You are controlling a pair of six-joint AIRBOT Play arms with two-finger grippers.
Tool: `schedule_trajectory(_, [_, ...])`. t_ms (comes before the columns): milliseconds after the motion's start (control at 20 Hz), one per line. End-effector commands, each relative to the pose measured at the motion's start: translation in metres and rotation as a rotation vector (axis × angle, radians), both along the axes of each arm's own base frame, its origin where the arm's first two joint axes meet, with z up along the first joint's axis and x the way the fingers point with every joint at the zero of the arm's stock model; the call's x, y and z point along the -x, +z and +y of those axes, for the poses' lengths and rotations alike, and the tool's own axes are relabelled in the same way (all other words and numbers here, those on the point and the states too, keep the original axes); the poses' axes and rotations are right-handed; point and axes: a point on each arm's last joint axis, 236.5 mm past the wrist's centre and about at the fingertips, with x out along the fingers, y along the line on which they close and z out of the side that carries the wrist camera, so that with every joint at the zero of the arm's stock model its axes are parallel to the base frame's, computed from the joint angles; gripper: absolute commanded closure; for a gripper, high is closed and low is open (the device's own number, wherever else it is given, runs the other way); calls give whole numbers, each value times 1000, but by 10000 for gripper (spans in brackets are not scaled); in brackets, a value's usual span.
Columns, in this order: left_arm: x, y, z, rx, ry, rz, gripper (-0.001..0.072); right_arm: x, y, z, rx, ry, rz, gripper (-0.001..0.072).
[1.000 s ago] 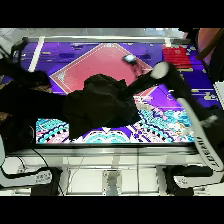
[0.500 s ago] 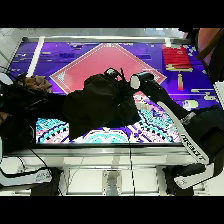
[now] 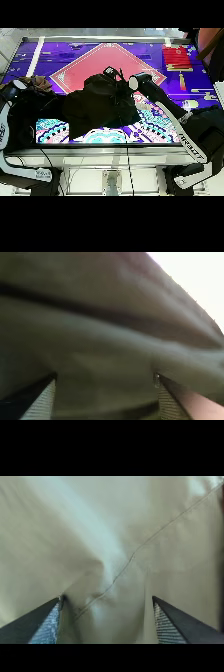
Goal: Fold the clothes and pants, and hang the long-sleeved shirts on hangers.
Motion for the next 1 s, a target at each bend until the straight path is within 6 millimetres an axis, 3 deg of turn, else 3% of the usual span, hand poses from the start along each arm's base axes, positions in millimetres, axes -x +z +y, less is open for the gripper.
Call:
schedule_trajectory(0, [-12,-19,-8,28,8,-13,688,-5,2,2,-8,2,-21,233])
schedule_trajectory(50, [-12,-19,-8,25,-15,-24,681,-8,3,3,-14,-1,-36,349])
schedule_trajectory(150, [-17,-11,-7,19,-42,-57,681,-17,9,6,-34,-10,-76,713])
schedule_trajectory(250, [-29,14,1,-6,-52,-130,681,-29,18,0,-4,-5,-140,707])
schedule_trajectory(400, [-49,100,37,-116,-62,-345,682,-48,63,-35,94,-51,-214,707])
schedule_trajectory(500, [-43,172,85,-251,5,-498,682,-53,111,-81,155,-122,-242,707])
schedule_trajectory(650, [3,266,164,-464,186,-667,683,-45,196,-167,193,-304,-313,707])
schedule_trajectory(750, [30,284,180,-489,245,-667,683,-37,243,-213,157,-422,-390,707])
schedule_trajectory(850, [42,268,170,-439,215,-591,682,-24,273,-253,130,-536,-437,707])
schedule_trajectory(950, [35,251,147,-357,164,-551,681,-14,291,-285,117,-625,-468,707])
